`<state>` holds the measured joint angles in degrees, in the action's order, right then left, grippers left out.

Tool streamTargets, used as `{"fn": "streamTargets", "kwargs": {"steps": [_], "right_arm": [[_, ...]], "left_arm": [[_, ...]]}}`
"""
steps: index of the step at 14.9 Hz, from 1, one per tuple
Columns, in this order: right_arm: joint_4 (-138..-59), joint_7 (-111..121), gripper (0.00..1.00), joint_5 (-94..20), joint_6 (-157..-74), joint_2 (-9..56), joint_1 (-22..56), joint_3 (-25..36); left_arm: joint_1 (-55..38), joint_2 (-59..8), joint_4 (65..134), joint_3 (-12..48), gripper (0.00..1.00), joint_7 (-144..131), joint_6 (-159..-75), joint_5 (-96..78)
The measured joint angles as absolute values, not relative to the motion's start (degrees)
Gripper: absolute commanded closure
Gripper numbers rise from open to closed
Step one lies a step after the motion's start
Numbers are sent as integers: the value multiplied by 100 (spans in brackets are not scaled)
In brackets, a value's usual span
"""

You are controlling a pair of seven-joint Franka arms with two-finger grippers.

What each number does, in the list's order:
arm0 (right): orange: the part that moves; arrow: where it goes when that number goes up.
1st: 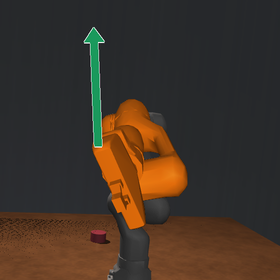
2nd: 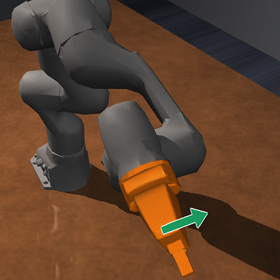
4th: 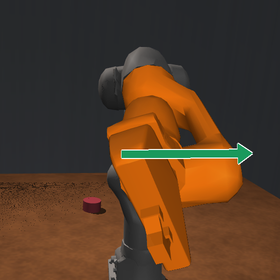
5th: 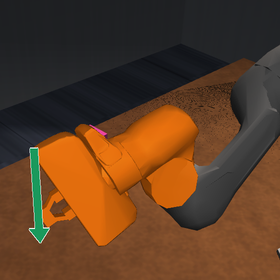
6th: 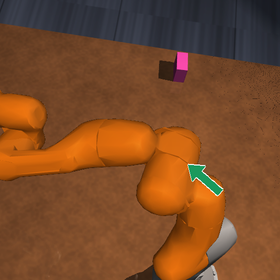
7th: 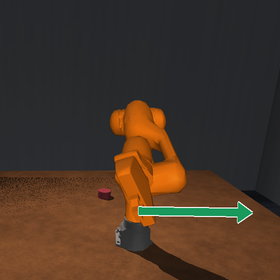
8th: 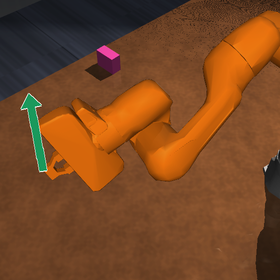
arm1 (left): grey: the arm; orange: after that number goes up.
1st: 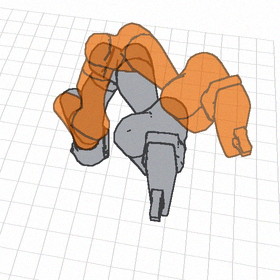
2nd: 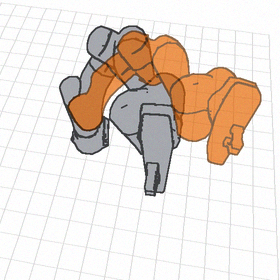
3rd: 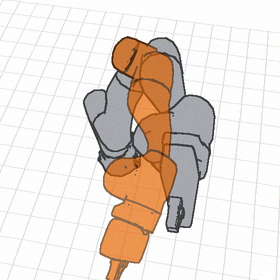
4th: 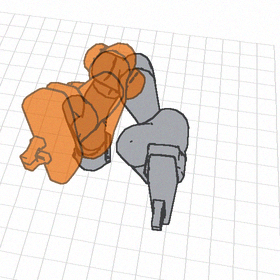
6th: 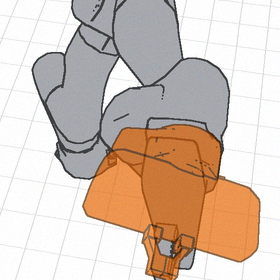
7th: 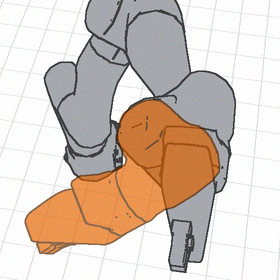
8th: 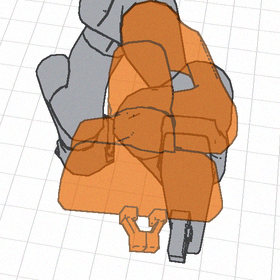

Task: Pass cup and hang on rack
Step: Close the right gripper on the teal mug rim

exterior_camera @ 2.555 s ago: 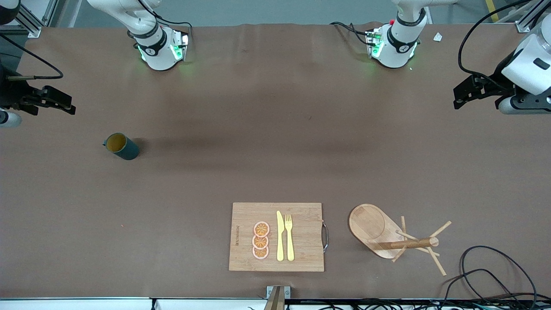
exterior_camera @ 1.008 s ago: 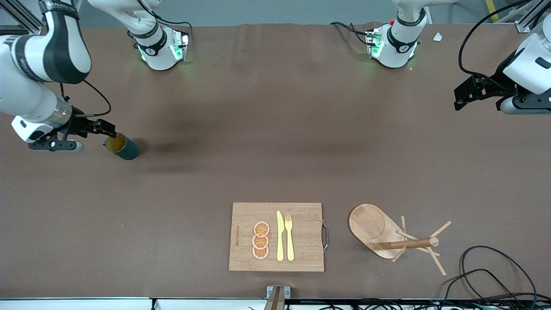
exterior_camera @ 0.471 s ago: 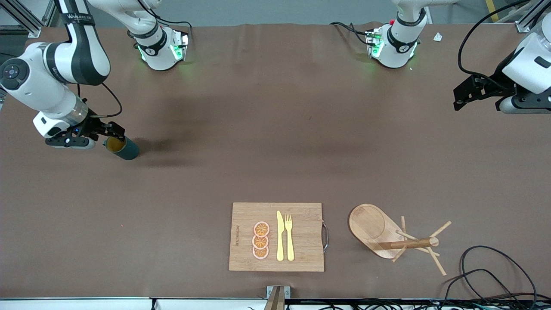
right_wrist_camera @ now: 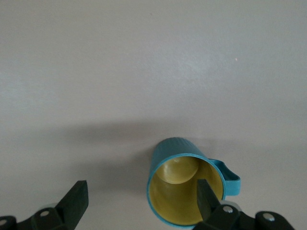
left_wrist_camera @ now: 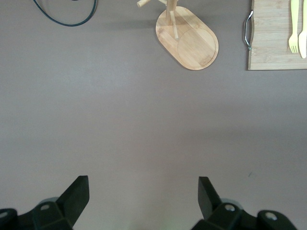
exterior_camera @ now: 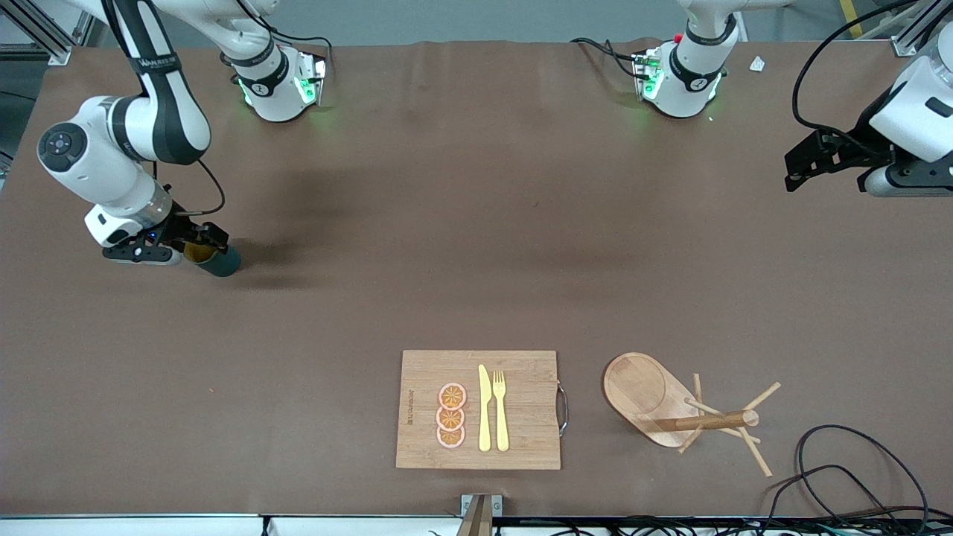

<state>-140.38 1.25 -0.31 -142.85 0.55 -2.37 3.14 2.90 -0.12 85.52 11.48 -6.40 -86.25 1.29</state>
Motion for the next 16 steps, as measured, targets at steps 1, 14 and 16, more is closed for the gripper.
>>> {"fn": "streamTargets", "kwargs": {"steps": [1, 14, 16], "right_arm": [[-14044, 125, 0, -31, -14314, 106, -251, 315], [-14092, 124, 24, -32, -14343, 641, -251, 300], [-14101, 122, 39, -34, -14354, 657, -251, 300]], "left_arm": [[290, -11, 8551, 1148, 0, -640, -8625, 129], [290, 6, 8534, 1148, 0, -640, -8625, 129], [290, 29, 8534, 1148, 0, -640, -8625, 129]]}}
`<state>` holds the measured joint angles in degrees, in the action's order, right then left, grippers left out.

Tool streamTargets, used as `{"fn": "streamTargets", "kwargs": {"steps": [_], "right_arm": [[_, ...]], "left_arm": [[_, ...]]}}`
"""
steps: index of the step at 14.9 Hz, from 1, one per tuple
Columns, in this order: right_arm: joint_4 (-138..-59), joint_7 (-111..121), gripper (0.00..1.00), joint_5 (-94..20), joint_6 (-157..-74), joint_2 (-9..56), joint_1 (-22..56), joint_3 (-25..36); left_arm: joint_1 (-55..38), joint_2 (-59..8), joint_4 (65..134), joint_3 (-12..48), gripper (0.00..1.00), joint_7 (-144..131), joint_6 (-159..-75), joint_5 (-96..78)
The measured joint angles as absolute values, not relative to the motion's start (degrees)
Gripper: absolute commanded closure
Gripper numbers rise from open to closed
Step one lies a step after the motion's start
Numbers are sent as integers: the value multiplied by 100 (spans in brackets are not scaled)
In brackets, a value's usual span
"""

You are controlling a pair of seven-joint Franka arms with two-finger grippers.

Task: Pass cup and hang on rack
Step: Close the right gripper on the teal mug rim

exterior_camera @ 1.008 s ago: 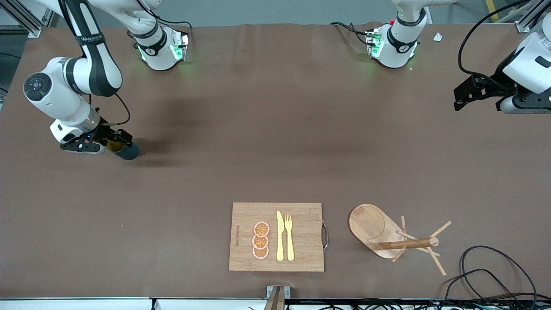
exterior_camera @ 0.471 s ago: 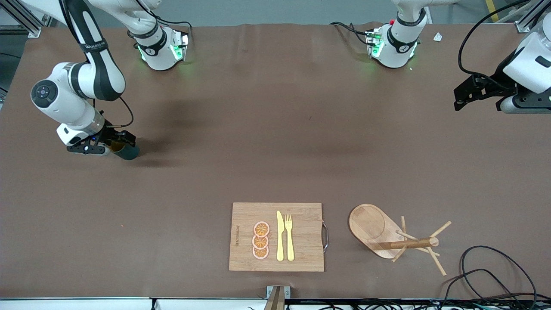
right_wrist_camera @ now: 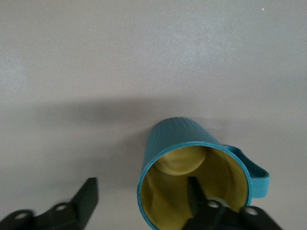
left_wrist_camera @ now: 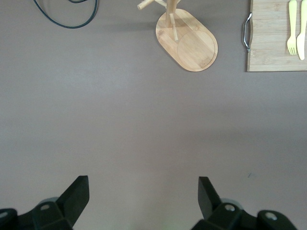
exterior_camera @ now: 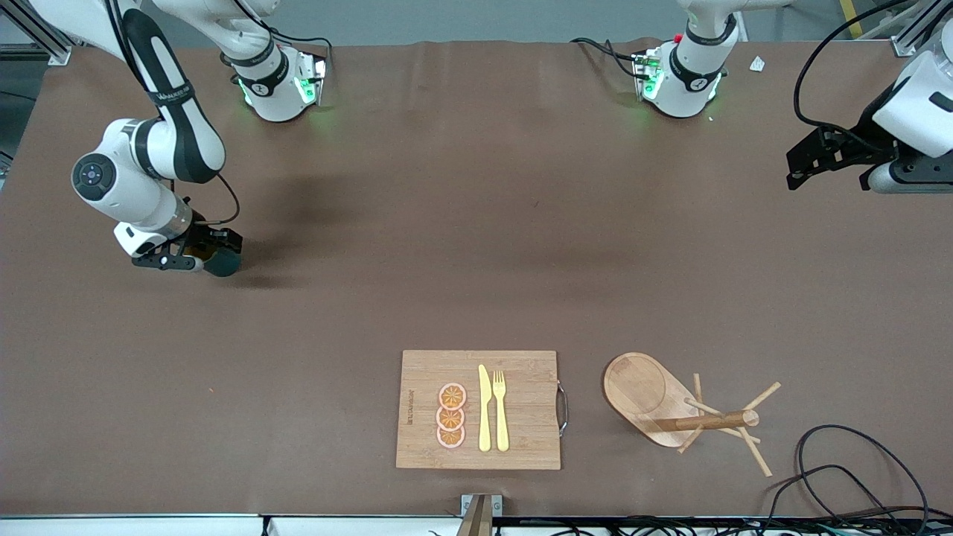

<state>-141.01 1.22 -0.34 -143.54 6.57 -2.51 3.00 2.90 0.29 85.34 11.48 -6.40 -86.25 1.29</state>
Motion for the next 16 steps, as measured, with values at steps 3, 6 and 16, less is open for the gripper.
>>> {"fn": "streamTargets", "kwargs": {"steps": [3, 6, 16], "right_arm": [[-14120, 121, 60, -34, -14422, 671, -252, 300], [-14160, 113, 75, -35, -14645, 777, -252, 305], [-14159, 83, 100, -36, -14734, 924, -253, 305]], "left_arm": [[291, 50, 8534, 1148, 0, -640, -8623, 129], [291, 50, 8534, 1148, 0, -640, -8623, 129], [297, 52, 8530, 1147, 0, -640, -8623, 129]]}}
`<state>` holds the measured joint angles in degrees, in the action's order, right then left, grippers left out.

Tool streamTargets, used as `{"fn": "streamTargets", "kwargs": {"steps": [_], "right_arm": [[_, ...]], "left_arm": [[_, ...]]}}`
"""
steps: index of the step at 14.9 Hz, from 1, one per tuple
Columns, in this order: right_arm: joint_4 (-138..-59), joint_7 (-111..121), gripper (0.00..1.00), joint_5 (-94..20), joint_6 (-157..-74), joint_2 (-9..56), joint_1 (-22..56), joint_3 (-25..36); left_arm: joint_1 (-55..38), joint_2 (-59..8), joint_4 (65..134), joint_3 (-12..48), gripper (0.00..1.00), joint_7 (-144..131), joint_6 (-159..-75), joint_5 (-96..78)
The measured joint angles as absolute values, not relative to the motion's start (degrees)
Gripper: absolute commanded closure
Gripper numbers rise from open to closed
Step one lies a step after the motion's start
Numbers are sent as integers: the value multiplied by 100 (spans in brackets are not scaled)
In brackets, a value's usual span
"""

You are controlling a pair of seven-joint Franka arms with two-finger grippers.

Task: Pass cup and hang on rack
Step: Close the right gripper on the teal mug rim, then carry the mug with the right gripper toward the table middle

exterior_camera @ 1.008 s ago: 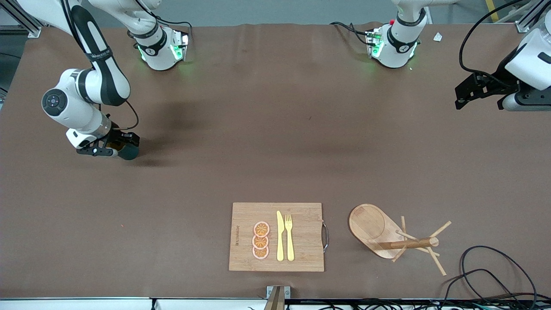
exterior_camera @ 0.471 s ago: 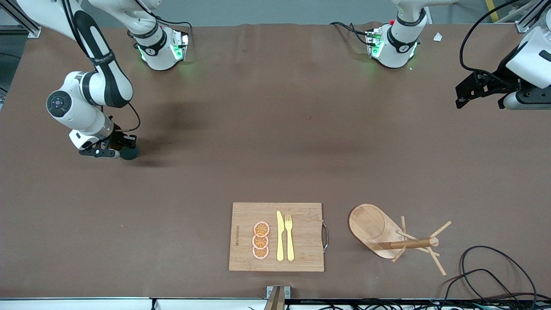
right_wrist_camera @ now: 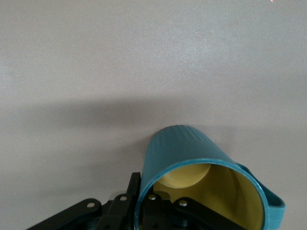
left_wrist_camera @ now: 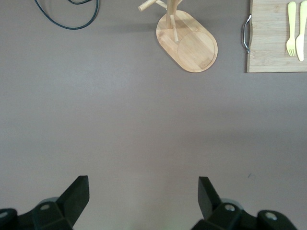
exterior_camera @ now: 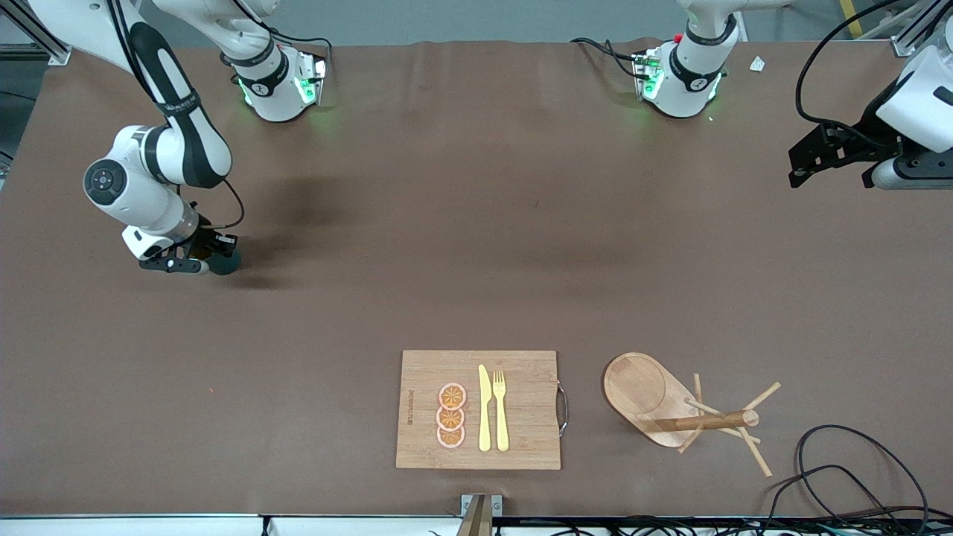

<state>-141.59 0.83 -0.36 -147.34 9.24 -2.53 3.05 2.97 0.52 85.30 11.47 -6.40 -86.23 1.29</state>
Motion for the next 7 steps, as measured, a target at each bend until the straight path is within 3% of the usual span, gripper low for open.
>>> {"fn": "streamTargets", "kwargs": {"steps": [4, 7], "right_arm": [[-14147, -14, 100, -47, -14651, 913, -252, 296], [-14035, -802, 100, -53, -13927, 621, 30, 241]], "left_arm": [[300, 67, 8525, 1147, 0, -640, -8623, 129], [301, 76, 8522, 1146, 0, -640, -8623, 129]]}}
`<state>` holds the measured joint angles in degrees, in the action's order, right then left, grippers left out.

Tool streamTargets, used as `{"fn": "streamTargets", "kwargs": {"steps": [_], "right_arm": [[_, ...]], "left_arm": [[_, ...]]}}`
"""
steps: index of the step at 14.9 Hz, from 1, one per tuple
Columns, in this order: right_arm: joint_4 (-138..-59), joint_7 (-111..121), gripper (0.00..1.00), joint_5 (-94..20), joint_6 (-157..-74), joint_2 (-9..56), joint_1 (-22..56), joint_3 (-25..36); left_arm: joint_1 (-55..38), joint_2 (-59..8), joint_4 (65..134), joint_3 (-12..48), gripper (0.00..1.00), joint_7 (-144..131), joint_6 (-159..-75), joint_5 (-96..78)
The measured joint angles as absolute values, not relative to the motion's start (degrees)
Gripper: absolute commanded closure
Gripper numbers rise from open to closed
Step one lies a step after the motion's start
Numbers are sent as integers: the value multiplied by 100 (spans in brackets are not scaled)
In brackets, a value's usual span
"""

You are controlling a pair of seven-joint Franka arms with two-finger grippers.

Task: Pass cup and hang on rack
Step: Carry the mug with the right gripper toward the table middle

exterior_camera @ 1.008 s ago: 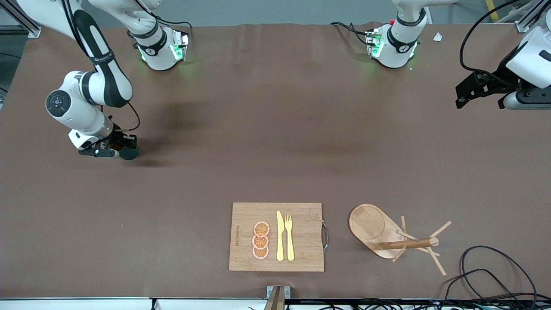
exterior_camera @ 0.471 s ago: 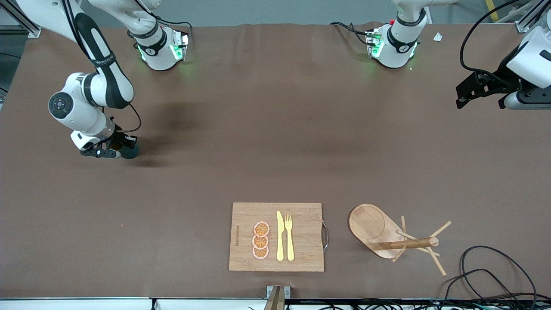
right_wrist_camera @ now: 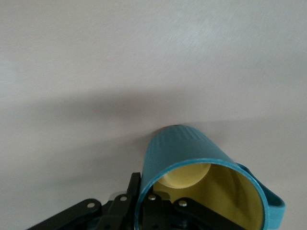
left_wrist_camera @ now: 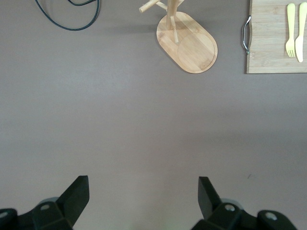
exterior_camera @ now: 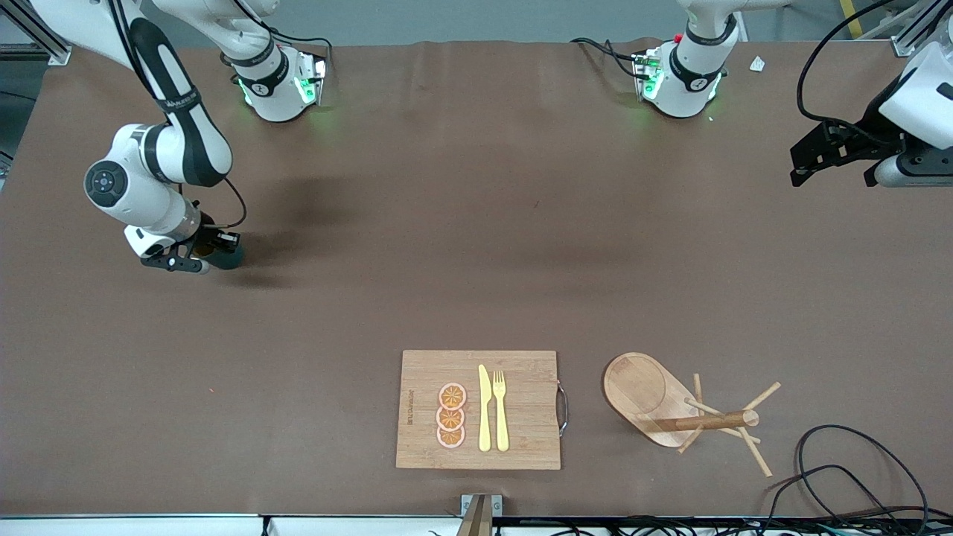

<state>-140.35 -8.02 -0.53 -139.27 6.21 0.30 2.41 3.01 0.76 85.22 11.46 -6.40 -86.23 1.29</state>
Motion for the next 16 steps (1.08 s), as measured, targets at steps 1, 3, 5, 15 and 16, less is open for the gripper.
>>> {"fn": "streamTargets", "kwargs": {"steps": [1, 3, 5, 15, 16], "right_arm": [[-13931, -1307, 100, -56, -13506, 398, 329, 223], [-13633, -2424, 100, -82, -12626, -103, 1096, 168], [-13312, -3649, 100, -98, -12069, -419, 1943, 124], [-10591, -8451, 100, -558, -11850, 1429, 4816, 109], [-10157, -8628, 100, -559, -11860, 1839, 4879, 110]], "left_arm": [[303, 75, 8522, 1145, 0, -640, -8623, 129], [304, 76, 8522, 1142, 0, -640, -8623, 129], [302, 76, 8522, 1142, 0, -640, -8623, 129], [286, 77, 8518, 1228, 0, -658, -8623, 129], [285, 77, 8518, 1233, 0, -660, -8623, 129]]}}
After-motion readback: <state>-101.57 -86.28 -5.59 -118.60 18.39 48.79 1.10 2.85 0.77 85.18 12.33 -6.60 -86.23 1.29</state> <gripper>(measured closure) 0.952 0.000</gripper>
